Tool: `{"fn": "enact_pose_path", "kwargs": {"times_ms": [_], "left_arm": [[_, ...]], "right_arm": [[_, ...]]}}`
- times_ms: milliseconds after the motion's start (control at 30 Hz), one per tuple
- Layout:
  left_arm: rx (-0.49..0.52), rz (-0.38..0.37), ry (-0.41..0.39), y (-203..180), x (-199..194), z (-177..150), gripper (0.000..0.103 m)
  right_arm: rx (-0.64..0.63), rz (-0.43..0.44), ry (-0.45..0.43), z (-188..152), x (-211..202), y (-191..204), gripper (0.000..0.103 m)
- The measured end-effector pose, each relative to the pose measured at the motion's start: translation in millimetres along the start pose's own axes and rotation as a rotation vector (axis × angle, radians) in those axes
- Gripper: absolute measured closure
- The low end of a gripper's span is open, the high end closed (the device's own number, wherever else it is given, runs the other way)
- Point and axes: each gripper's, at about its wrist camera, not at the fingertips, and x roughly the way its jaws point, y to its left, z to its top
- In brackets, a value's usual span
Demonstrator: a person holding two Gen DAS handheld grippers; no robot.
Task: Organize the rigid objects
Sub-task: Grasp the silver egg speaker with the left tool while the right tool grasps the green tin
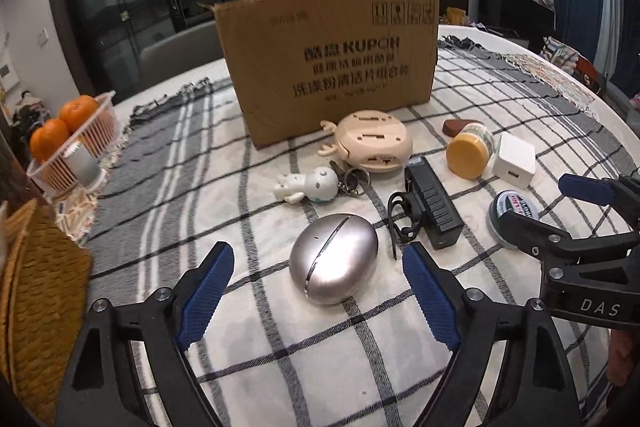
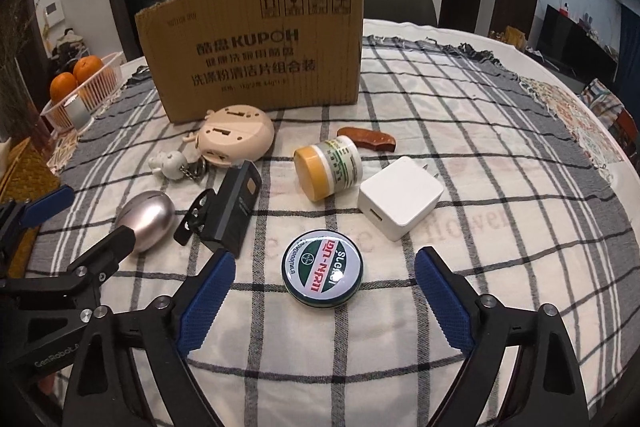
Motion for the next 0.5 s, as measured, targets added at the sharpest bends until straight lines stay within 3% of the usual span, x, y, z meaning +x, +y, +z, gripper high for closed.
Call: {"fn": "enact_pose_path", "kwargs": {"times_ms": [367, 500], "left_arm": [[0.004, -0.073, 0.079, 0, 35, 0, 0.023], [0.001, -0.070, 0.085, -1, 41, 3, 0.032]], "right_arm": [[-0.013, -0.010, 0.047, 1, 23, 5, 0.027], [-0.008, -0.013, 0.055, 1, 27, 4, 0.032]]}}
